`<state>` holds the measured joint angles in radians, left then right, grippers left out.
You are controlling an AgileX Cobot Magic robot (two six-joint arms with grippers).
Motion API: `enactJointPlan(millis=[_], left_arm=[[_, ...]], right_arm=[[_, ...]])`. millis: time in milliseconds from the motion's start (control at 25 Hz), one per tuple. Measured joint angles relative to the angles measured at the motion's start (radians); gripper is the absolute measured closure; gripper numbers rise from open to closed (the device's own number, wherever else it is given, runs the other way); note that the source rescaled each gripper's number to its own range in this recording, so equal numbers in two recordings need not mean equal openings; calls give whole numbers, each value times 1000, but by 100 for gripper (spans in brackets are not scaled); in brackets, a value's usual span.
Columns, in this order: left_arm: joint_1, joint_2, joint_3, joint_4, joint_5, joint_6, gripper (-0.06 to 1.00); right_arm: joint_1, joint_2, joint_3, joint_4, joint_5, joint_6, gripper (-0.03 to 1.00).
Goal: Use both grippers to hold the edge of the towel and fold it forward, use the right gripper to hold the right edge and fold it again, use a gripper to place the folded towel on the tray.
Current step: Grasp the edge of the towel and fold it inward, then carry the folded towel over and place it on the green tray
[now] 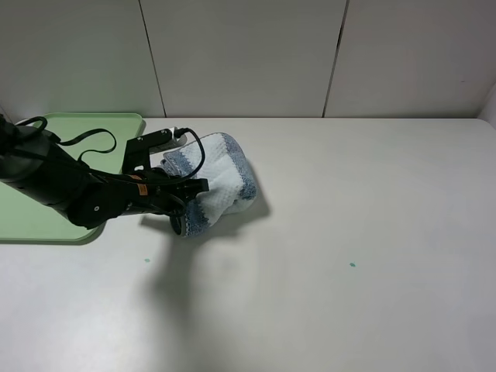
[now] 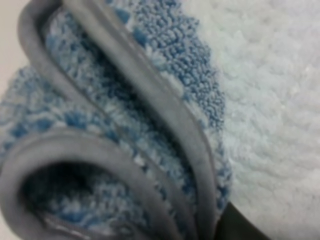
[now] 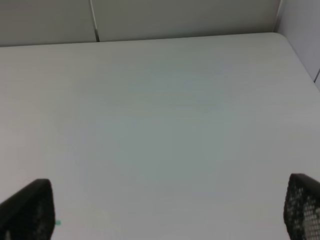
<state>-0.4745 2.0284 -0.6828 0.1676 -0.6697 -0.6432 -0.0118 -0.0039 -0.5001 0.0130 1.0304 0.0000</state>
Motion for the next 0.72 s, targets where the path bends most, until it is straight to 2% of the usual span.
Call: enactJointPlan(millis=[440,720], left_arm=[[0,-3,0,1,3,5,82],[0,-72,2,-12,109,94,82]], right_arm=[[0,0,0,0,0,0,-3],[0,0,0,0,0,0,-3]])
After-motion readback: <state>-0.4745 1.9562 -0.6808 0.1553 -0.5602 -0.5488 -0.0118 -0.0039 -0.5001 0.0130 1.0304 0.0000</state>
